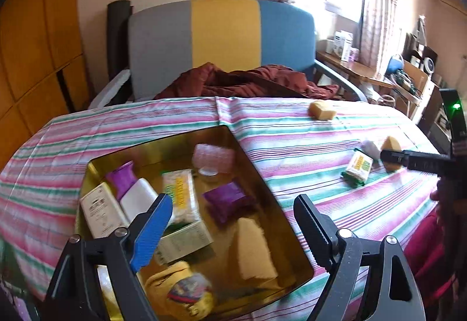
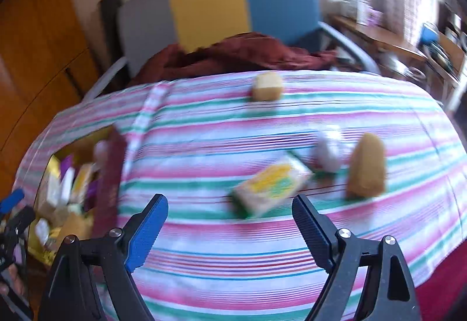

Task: Organize objects
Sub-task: 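Move both grippers back toward the yellow sponge, white bag and snack bag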

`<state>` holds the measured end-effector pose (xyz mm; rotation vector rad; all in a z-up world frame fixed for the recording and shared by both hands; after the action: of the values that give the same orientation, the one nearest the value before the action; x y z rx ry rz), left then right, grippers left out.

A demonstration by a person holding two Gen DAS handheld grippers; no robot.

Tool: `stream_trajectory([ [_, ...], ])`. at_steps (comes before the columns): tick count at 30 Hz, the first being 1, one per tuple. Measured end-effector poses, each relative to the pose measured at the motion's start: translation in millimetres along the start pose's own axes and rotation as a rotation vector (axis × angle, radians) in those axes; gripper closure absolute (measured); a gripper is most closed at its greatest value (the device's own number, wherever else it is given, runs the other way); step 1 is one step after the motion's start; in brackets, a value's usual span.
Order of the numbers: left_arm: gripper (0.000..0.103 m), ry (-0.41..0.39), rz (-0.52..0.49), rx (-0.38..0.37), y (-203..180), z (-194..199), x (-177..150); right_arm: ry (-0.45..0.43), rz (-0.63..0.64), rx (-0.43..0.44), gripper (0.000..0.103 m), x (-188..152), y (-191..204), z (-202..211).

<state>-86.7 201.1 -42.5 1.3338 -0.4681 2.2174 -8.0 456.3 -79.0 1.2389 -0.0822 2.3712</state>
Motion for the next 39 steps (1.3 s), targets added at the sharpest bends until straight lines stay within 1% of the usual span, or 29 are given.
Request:
stream_trajectory([
  [4,0.017,0.007,-0.017,-0.041,-20.6,-9.7,8.1,-0.038,-0.076,-0.096,0.014,16.4,-50.9,6.1],
  [9,0.016,0.029,-0.004,-0.095,-42.5,-25.6,20.0,-0.097,-0.246,-0.205,0.014,34.3,-121.0,11.2],
  [12,0.015,0.052,0.018,-0.125,-55.6,-37.7,28.3,-0.127,-0.349,-0.251,0.014,43.6,-158.2,12.5],
  [16,0.014,0.069,0.030,-0.145,-71.7,-53.7,40.1,-0.128,-0.418,-0.285,0.014,46.3,-189.5,3.4],
  [19,0.013,0.090,0.036,-0.161,-86.2,-70.4,49.3,-0.100,-0.426,-0.293,0.014,38.6,-198.9,-9.7],
  [21,0.013,0.097,0.033,-0.170,-96.3,-81.7,55.7,-0.085,-0.440,-0.273,0.014,28.9,-197.4,-18.2],
  [23,0.012,0.108,0.024,-0.177,-109.4,-96.6,61.6,-0.047,-0.465,-0.260,0.014,18.8,-197.1,-25.2],
  [24,0.011,0.112,0.023,-0.179,-114.2,-102.1,63.7,-0.051,-0.481,-0.244,0.014,18.2,-196.4,-25.4],
  [26,0.009,0.126,0.027,-0.183,-127.1,-119.1,68.4,-0.071,-0.492,-0.241,0.014,20.6,-198.9,-22.9],
  [29,0.009,0.151,0.041,-0.191,-145.1,-143.3,72.3,-0.055,-0.519,-0.207,0.014,16.5,-197.1,-25.8],
  [32,0.009,0.184,0.040,-0.191,-163.4,-170.1,73.2,-0.048,-0.519,-0.189,0.014,16.8,-194.7,-29.1],
  [35,0.009,0.209,0.027,-0.177,-179.0,-199.1,74.8,-0.034,-0.526,-0.162,0.014,15.9,-191.2,-32.7],
  [39,0.005,0.239,0.012,-0.156,-196.2,-239.1,75.2,-0.022,-0.524,-0.136,0.014,15.5,-187.5,-35.5],
])
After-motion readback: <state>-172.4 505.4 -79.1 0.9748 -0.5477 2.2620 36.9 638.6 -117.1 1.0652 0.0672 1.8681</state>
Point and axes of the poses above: each gripper's, at about its wrist camera, not at the fingertips, and z roughly against the way its jaws point, y to its left, x to its top, the point moved 10 cm from there along -z, roughly the way its jaws point, and after that the axes turned 15 degrees about -y, right-handed, at the moved point
